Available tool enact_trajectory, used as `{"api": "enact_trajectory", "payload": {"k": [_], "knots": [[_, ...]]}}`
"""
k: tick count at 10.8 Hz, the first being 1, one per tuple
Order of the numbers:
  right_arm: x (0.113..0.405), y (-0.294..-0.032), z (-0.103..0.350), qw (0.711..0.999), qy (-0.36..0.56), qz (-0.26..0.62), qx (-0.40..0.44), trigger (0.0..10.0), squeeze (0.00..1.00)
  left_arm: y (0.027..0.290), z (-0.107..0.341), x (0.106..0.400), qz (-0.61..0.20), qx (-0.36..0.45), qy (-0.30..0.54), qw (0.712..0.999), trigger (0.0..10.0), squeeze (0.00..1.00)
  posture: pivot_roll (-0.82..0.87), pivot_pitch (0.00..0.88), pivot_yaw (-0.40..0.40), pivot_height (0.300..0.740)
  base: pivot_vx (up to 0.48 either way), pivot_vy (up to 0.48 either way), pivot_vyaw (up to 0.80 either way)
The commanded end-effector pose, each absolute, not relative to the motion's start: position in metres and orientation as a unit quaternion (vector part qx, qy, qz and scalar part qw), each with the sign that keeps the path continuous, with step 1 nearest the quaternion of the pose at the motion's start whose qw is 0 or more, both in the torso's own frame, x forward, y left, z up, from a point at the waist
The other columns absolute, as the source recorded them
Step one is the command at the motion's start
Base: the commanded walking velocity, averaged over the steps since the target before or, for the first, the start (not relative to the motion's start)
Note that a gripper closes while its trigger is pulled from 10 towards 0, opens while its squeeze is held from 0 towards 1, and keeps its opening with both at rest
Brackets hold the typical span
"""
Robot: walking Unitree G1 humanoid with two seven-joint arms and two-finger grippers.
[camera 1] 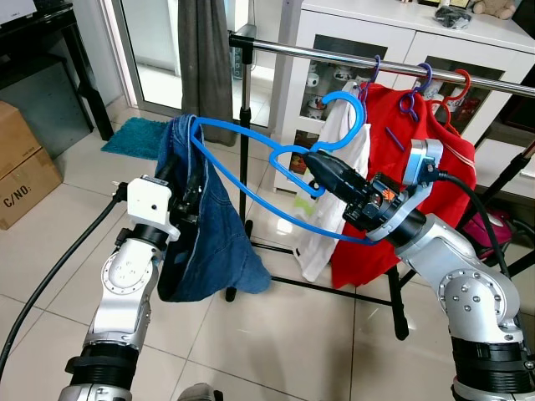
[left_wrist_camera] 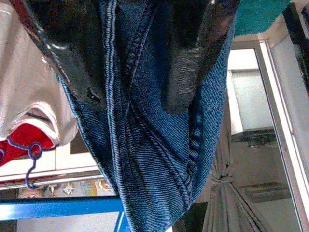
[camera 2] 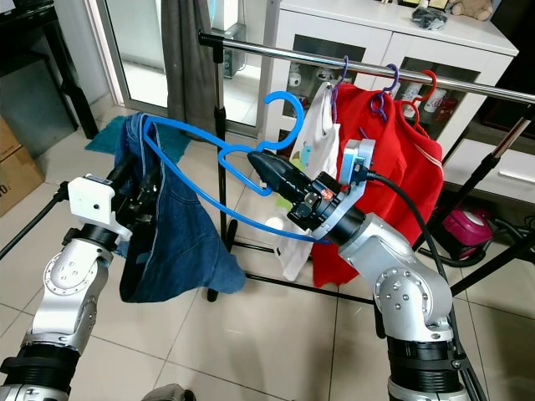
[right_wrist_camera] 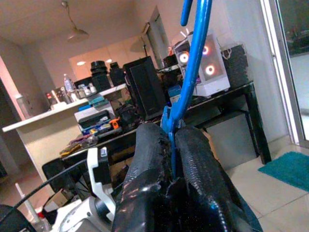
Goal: Hang hanger
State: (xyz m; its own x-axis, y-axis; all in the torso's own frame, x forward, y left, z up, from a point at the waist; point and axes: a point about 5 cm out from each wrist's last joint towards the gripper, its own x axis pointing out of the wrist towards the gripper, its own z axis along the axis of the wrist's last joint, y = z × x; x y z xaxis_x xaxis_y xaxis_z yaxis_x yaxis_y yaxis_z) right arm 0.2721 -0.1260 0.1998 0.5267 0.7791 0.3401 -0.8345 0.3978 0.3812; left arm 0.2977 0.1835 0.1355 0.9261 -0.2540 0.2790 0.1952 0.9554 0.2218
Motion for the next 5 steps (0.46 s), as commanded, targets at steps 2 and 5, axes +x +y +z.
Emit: {"api": "enact_trajectory", "payload": {"k": [2,5], "knots": [[0.2729,-0.1301,0.2107,0.833,-0.086,0.481,0.259,10.0,0.00,0.1838,0.1388,0.3002,-0.109,0.098,-0.161,0.976,0.0,0.00,-0.04,0.000,-0.033,0.740,0.000,0.000,0.00],[0.2740,-0.1299,0.2096,0.835,-0.086,0.477,0.261,10.0,0.00,0.1832,0.1382,0.2982,-0.106,0.099,-0.164,0.976,0.0,0.00,-0.03,0.000,-0.032,0.740,0.000,0.000,0.00]]}}
